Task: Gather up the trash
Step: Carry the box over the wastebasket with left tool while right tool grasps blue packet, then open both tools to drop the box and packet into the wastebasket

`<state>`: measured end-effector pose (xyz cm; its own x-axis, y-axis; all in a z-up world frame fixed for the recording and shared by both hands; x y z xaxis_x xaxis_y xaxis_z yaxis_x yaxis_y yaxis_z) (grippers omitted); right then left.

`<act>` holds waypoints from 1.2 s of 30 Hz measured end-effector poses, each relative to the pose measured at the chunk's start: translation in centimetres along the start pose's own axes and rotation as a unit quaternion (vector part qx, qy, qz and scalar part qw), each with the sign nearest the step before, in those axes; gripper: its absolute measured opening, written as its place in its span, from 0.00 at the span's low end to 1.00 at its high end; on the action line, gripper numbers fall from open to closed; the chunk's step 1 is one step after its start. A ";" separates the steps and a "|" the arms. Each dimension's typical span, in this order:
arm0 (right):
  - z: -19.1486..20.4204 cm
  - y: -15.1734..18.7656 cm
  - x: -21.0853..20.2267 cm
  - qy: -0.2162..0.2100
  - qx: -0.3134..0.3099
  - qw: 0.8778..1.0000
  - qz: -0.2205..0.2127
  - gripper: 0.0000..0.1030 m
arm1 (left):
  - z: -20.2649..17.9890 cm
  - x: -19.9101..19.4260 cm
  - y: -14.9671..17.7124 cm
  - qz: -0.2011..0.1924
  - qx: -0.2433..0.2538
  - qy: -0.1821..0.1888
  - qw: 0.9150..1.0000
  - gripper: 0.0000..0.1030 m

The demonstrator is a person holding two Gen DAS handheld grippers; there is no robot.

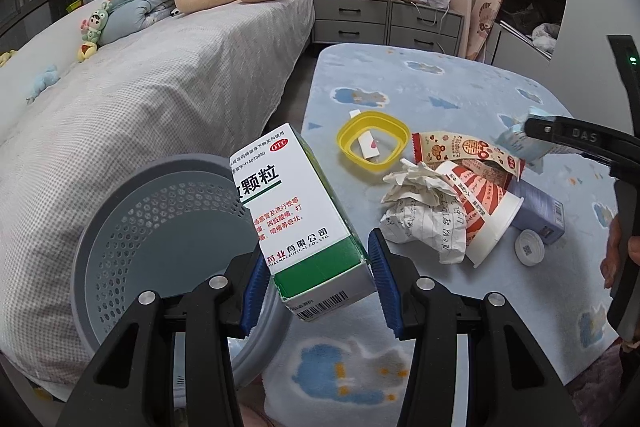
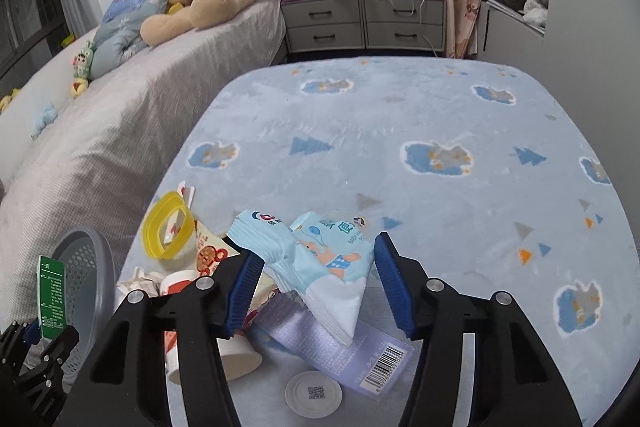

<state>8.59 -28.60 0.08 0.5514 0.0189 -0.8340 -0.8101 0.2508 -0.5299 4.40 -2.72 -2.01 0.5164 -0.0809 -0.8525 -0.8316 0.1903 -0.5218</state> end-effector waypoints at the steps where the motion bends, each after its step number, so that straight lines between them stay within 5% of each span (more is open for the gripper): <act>1: 0.1 0.0 -0.6 0.001 -0.002 1.000 -0.007 0.53 | 0.2 -0.2 0.0 -0.003 -0.002 -0.001 1.000 0.45; 11: 5.9 0.5 -5.7 -0.064 -0.043 0.996 -0.048 0.54 | 5.0 -2.8 -0.6 -0.024 -0.045 -0.024 0.998 0.45; 19: 14.9 1.8 -4.8 -0.136 -0.112 0.984 -0.016 0.54 | 11.2 -3.3 0.0 -0.019 -0.081 -0.078 0.993 0.45; 36: 26.3 5.4 -0.1 -0.200 -0.208 0.956 0.054 0.54 | 18.2 0.0 2.9 0.023 -0.140 -0.096 0.985 0.45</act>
<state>9.40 -1.80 1.37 0.4243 0.4118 -0.8065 -0.8299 -0.1795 -0.5283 5.69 15.62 -3.01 0.4832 0.1137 -0.8681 -0.8651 -0.0901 -0.4934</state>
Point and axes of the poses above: each gripper's, at about its wrist camera, not at the fingertips, and x roughly the way its jaws point, z to its left, y to its underside, the point moved 1 cm from there along x, roughly the way its jaws point, and after that the axes turned 9 degrees about z, right-handed, at the moved point
